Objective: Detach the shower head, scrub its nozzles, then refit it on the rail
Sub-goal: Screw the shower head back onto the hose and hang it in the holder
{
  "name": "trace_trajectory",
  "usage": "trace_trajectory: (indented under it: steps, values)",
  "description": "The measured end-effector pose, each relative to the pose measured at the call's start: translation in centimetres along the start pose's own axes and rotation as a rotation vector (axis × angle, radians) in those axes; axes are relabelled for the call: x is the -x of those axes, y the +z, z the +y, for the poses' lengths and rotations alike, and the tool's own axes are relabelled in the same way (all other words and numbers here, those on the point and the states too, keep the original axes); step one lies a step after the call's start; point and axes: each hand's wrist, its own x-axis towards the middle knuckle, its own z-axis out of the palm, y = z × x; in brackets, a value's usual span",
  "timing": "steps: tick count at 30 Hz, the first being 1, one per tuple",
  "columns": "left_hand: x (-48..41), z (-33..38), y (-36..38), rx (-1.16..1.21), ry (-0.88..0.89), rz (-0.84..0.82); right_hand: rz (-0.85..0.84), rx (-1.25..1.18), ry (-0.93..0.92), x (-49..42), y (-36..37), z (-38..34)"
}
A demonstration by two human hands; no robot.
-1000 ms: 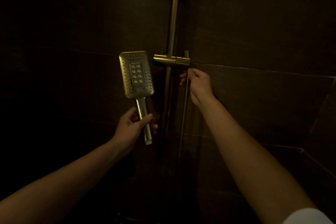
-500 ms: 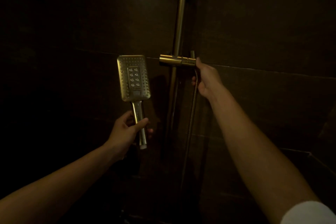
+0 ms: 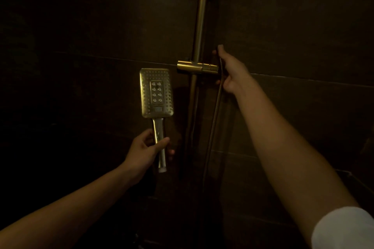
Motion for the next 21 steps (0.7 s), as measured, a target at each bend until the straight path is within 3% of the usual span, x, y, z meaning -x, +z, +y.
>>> trace_trajectory:
  steps: [3,11,17,21]
  values:
    - [-0.3,-0.1,0.0,-0.003,0.001,0.005,-0.007,-0.172,0.003,0.2,-1.9,-0.7]
    - [-1.3,-1.0,1.1,0.016,0.001,0.019,-0.092,-0.200,-0.028,2.5,-2.8,1.4]
    - [0.5,-4.0,0.4,0.050,-0.083,0.033,-0.197,-0.176,0.165,7.5,-3.0,11.0]
    - [3.4,-7.7,-1.3,0.052,-0.154,0.097,-0.166,-0.091,0.359,12.0,-3.3,19.0]
